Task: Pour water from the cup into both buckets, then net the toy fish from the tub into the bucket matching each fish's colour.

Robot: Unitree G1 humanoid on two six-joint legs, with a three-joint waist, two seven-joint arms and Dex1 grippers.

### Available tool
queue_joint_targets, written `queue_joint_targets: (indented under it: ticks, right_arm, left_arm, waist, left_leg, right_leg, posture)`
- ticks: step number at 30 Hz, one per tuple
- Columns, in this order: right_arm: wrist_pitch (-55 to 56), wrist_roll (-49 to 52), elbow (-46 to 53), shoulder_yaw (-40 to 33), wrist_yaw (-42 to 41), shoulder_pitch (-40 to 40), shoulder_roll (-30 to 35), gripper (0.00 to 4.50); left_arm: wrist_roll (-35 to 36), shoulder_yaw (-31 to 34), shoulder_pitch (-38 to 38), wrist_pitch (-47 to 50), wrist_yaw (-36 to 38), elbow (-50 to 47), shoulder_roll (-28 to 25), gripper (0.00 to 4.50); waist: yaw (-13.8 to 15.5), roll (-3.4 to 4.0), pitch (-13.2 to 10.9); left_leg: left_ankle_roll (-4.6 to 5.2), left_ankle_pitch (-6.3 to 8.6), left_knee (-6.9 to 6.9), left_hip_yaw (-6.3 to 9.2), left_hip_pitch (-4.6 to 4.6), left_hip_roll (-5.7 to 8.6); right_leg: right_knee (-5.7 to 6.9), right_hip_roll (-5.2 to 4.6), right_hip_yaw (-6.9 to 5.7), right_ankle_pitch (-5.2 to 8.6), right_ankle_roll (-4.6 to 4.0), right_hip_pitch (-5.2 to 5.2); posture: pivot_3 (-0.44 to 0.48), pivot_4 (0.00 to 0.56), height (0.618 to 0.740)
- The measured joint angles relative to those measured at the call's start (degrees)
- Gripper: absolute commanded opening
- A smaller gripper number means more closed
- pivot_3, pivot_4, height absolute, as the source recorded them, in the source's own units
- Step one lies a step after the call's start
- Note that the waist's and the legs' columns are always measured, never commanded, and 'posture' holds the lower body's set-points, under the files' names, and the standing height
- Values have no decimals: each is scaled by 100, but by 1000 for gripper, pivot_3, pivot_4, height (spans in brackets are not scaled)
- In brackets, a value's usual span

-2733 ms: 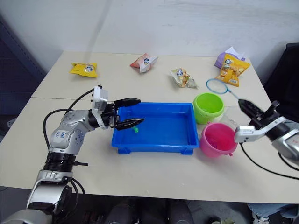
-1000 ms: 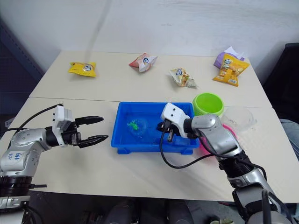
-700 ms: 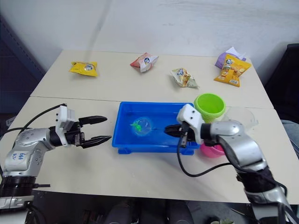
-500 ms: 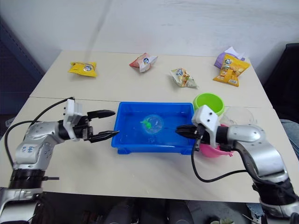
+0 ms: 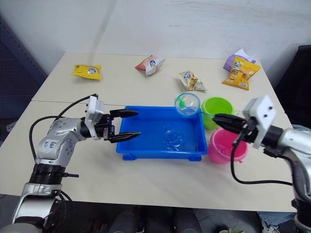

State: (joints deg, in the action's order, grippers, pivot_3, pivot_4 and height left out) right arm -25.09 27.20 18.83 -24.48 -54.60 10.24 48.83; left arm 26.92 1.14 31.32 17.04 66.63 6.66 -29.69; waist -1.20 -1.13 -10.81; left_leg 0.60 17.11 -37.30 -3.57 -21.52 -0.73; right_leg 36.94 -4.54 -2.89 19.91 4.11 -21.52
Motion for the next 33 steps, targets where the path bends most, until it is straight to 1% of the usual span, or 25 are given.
queue_joint_targets:
  ticks: [4, 7, 11, 15, 17, 23, 26, 28, 30, 31, 32, 33]
  right_arm:
    - [995, -835, -740, -69, 169, -2, 415, 0]
    - [1691, -1460, -1262, -30, 423, 0, 515, 0]
    - [3210, -2605, -2071, 474, 897, -72, 724, 0]
    - [4617, -3827, -3081, 906, 1925, -53, 807, 0]
    - [5297, -4495, -3468, 1056, 2687, -27, 922, 0]
    - [6295, -5694, -3769, 1188, 4243, 78, 1192, 0]
    - [6561, -5899, -3850, 1272, 4703, 95, 1207, 0]
    - [6657, -5793, -3877, 1297, 4770, 106, 1200, 0]
    - [6631, -5243, -3878, 1301, 4490, 139, 1135, 0]
    - [6545, -4677, -3813, 1316, 4134, 126, 1072, 0]
    - [6209, -3768, -3531, 1327, 3587, 51, 934, 0]
    - [5951, -3200, -3304, 1347, 3215, -10, 830, 0]
  left_arm:
    - [-2, -1, 2, -8, -6, 57, 41, 4477]
    - [-2, 0, 1, -18, -30, 57, 58, 4477]
    - [-2, -1, -10, -21, -67, 51, 151, 4477]
    - [-4, -9, -12, -22, -87, 47, 191, 4477]
    - [-4, -9, -12, -22, -91, 47, 193, 4477]
    - [-4, -9, -12, -28, -117, 46, 212, 4477]
    - [-4, -9, -12, -31, -153, 40, 218, 4477]
    - [-4, -9, -12, -39, -154, 35, 218, 4477]
    - [-2, -6, -12, -68, -144, 32, 216, 4477]
    - [16, -2, -12, -78, -103, 16, 207, 4477]
    - [115, 18, -19, -78, 43, -56, 150, 4477]
    - [198, 49, -17, -73, 138, -147, 98, 4477]
  waist:
    - [-6, 0, 0]
    - [-8, 0, 0]
    - [-13, 0, 0]
    - [-20, 1, 0]
    - [-29, 1, 0]
    - [-33, 1, 0]
    - [-30, 1, 0]
    - [-31, 1, 0]
    - [-35, 1, 0]
    - [-36, 1, 0]
    - [-40, -3, -2]
    - [-42, -5, -3]
  left_leg:
    - [0, -1, -1, -1, 0, 1]
    - [-3, -2, -1, -2, 0, 1]
    - [-4, -3, -4, -8, 2, 1]
    - [-11, -7, -5, -9, 2, 1]
    - [-16, -10, -5, -10, 4, 1]
    - [-22, -14, -5, -12, 9, -1]
    - [-23, -14, -5, -13, 9, -1]
    - [-23, -14, -5, -13, 9, -1]
    - [-23, -14, -6, -13, 10, -2]
    - [-23, -14, -5, -13, 11, -2]
    - [-23, -14, -4, -12, 11, -7]
    - [-23, -14, -4, -9, 11, -10]
  right_leg:
    - [1, 0, 0, 0, 0, 0]
    - [1, 1, 1, 0, 0, 0]
    - [4, 0, 4, 0, 0, 0]
    - [6, 1, 5, 0, 0, -2]
    - [7, 2, 6, 0, 0, -3]
    - [12, 6, 10, 1, 0, -2]
    - [11, 6, 11, 1, 0, -2]
    - [12, 7, 11, 0, 0, -2]
    - [11, 9, 10, 0, 0, 0]
    - [11, 10, 10, 0, 0, 2]
    - [10, 14, 9, 0, 0, 3]
    - [10, 16, 8, 0, 0, 4]
  posture:
    - [0, 150, 738]
    - [0, 150, 738]
    - [0, 150, 738]
    - [0, 150, 738]
    - [0, 150, 738]
    - [0, 150, 738]
    - [0, 150, 738]
    - [0, 150, 738]
    - [0, 150, 738]
    - [0, 150, 738]
    - [0, 150, 738]
    - [0, 150, 738]
